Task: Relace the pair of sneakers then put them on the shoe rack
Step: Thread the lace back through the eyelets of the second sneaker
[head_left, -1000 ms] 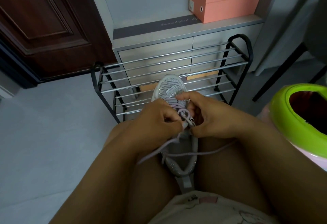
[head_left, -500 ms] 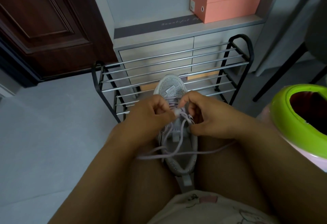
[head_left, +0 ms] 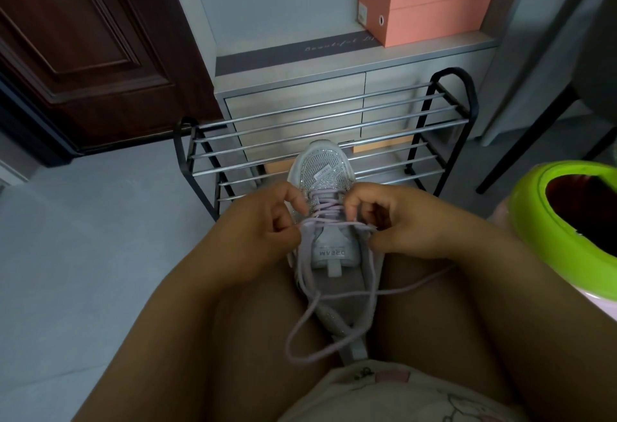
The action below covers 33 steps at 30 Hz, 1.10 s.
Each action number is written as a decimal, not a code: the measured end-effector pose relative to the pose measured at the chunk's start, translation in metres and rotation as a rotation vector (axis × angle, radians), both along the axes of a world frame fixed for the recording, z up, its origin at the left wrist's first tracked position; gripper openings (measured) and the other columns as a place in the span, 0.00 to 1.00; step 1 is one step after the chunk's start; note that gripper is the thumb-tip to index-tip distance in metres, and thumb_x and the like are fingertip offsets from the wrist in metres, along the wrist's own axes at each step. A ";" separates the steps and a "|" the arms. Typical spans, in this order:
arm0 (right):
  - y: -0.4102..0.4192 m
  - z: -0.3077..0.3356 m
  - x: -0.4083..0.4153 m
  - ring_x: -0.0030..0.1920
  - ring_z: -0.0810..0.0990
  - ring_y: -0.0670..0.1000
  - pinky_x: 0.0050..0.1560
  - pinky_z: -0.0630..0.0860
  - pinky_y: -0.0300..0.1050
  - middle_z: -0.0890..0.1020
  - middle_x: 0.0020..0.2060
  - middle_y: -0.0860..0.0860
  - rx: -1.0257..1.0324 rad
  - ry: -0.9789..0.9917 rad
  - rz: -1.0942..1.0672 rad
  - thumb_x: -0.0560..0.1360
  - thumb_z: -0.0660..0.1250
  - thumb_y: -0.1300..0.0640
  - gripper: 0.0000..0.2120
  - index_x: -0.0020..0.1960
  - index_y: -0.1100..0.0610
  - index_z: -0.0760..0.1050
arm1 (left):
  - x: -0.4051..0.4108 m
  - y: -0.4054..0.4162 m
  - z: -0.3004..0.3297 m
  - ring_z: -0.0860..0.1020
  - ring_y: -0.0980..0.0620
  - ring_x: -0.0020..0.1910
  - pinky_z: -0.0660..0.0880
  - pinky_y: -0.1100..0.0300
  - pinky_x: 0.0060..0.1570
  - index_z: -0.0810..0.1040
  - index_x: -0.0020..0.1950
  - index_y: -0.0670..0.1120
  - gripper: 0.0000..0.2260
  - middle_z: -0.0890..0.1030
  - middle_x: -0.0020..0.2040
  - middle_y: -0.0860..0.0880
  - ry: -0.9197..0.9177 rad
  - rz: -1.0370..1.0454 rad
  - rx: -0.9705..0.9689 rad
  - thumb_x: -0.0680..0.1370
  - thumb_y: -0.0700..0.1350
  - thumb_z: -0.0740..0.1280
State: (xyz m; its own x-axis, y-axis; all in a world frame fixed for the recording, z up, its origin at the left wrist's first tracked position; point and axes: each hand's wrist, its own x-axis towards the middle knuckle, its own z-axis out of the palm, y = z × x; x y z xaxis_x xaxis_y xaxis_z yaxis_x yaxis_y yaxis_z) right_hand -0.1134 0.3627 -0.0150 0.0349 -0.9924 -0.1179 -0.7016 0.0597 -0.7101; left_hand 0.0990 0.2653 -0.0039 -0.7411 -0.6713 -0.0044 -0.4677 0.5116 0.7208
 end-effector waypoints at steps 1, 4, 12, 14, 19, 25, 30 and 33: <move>0.001 0.001 0.000 0.39 0.77 0.54 0.43 0.75 0.60 0.76 0.37 0.45 0.010 -0.022 0.010 0.58 0.66 0.50 0.16 0.46 0.39 0.72 | 0.001 0.001 -0.001 0.70 0.61 0.24 0.67 0.70 0.27 0.75 0.47 0.53 0.11 0.76 0.28 0.50 0.024 0.012 0.013 0.73 0.37 0.68; 0.000 0.002 -0.001 0.41 0.77 0.56 0.45 0.75 0.61 0.77 0.39 0.47 0.028 -0.071 0.054 0.60 0.68 0.53 0.17 0.47 0.40 0.72 | 0.001 0.005 -0.004 0.73 0.59 0.25 0.70 0.68 0.28 0.75 0.46 0.53 0.11 0.78 0.30 0.49 0.063 0.024 -0.018 0.72 0.37 0.68; 0.001 0.006 -0.004 0.38 0.76 0.52 0.42 0.76 0.48 0.78 0.39 0.57 0.006 -0.298 0.057 0.69 0.74 0.57 0.12 0.51 0.51 0.77 | -0.007 0.010 -0.007 0.71 0.60 0.25 0.69 0.69 0.28 0.74 0.46 0.55 0.12 0.76 0.27 0.54 0.051 0.004 -0.044 0.71 0.39 0.70; -0.002 0.006 0.001 0.35 0.76 0.48 0.40 0.75 0.50 0.78 0.36 0.53 -0.082 -0.229 0.005 0.69 0.74 0.56 0.09 0.48 0.52 0.77 | -0.010 0.009 -0.008 0.70 0.61 0.24 0.69 0.67 0.29 0.74 0.46 0.56 0.12 0.74 0.27 0.55 0.024 -0.001 -0.033 0.70 0.41 0.71; -0.001 0.011 0.007 0.41 0.77 0.47 0.45 0.76 0.56 0.75 0.40 0.44 -0.040 0.012 0.088 0.64 0.70 0.44 0.16 0.51 0.40 0.74 | -0.010 0.008 -0.012 0.69 0.58 0.27 0.75 0.51 0.34 0.71 0.46 0.63 0.13 0.72 0.28 0.60 -0.083 -0.004 -0.038 0.64 0.54 0.66; 0.008 0.018 0.001 0.48 0.74 0.42 0.49 0.76 0.47 0.73 0.48 0.42 -0.088 0.196 0.177 0.61 0.66 0.46 0.18 0.51 0.42 0.76 | -0.005 0.008 -0.013 0.69 0.58 0.27 0.74 0.48 0.31 0.68 0.51 0.64 0.15 0.72 0.30 0.55 -0.039 -0.083 -0.110 0.68 0.50 0.67; 0.008 0.018 -0.002 0.39 0.67 0.35 0.40 0.64 0.33 0.67 0.39 0.38 -0.160 0.414 0.199 0.66 0.70 0.54 0.09 0.46 0.46 0.78 | -0.002 0.002 -0.010 0.73 0.64 0.33 0.68 0.70 0.34 0.80 0.44 0.55 0.07 0.74 0.34 0.66 -0.053 -0.189 -0.177 0.70 0.48 0.63; 0.006 0.020 -0.001 0.37 0.70 0.36 0.37 0.64 0.31 0.70 0.37 0.39 -0.200 0.358 0.221 0.67 0.70 0.55 0.04 0.41 0.48 0.80 | 0.003 -0.001 -0.009 0.74 0.61 0.36 0.70 0.71 0.36 0.81 0.44 0.57 0.10 0.76 0.36 0.60 -0.059 -0.218 -0.199 0.70 0.53 0.61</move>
State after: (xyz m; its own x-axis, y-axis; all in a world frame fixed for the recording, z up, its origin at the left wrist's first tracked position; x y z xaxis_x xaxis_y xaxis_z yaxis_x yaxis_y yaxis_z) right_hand -0.1145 0.3687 0.0054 0.2398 -0.9703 0.0316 -0.8852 -0.2319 -0.4033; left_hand 0.1015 0.2641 -0.0132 -0.8701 -0.4887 0.0642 -0.3695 0.7329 0.5712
